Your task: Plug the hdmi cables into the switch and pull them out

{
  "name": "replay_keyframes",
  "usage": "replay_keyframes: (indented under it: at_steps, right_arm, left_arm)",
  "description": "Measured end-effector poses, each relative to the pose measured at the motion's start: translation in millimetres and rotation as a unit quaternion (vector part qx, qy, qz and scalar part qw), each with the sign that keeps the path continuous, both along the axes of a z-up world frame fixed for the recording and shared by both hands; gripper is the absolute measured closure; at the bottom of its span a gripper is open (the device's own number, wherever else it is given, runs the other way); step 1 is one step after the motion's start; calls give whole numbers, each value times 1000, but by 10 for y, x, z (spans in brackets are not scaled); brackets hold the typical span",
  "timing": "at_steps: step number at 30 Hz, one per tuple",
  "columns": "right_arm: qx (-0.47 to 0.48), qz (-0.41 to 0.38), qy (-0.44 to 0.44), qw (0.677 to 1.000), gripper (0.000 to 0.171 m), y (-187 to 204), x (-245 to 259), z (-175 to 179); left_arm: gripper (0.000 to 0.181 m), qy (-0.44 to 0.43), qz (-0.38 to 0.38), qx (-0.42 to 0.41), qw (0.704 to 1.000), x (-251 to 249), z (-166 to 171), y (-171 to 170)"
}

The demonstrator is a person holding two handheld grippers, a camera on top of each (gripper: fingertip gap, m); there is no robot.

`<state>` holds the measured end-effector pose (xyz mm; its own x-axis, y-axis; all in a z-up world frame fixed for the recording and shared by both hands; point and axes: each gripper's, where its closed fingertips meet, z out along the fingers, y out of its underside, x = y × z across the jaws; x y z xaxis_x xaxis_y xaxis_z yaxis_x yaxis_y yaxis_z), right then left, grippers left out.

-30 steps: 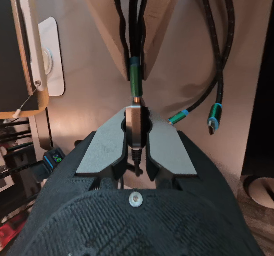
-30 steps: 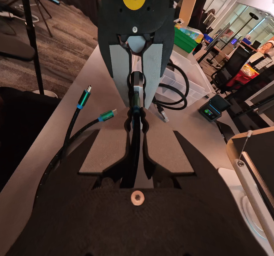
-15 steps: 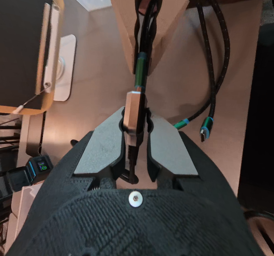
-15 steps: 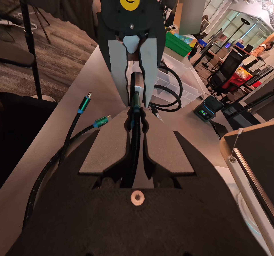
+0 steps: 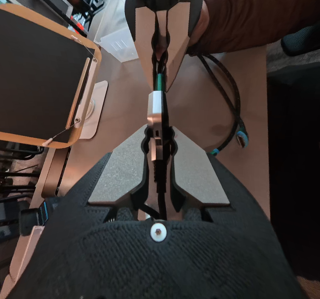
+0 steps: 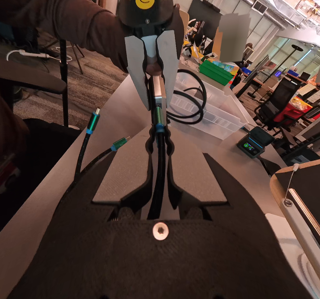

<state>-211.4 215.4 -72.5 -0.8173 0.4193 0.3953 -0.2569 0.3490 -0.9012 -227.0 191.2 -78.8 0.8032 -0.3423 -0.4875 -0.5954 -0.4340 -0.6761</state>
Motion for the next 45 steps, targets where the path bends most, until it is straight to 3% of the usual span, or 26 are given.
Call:
replay_keyframes:
  at_steps: [8, 16, 28, 30, 33, 37, 45]
  right_arm:
    - [41, -8, -25, 999, 164, 15, -39, -158]
    - [6, -15, -35, 999, 163, 47, -100, -106]
    - [11, -148, 16, 989, 164, 507, -344, 25]
    - [19, -186, 29, 982, 153, 616, -428, 30]
    - [-1, -220, 34, 975, 137, 735, -498, 90]
    - [-5, -261, 56, 964, 139, 896, -549, 153]
    - [-82, -338, 53, 936, 150, 1245, -568, 345]
  left_arm:
    - [163, 60, 26, -68, 996, -48, -143, 24]
    - [162, 42, 38, -68, 996, -125, -146, 59]
    - [162, 114, 81, 2, 990, -480, 34, 113]
    - [161, 127, 91, 10, 988, -519, 44, 134]
    - [162, 112, 101, 35, 988, -530, 49, 165]
    - [161, 98, 128, 52, 986, -670, 1, 112]
    - [162, -14, 177, 112, 978, -1012, 18, 163]
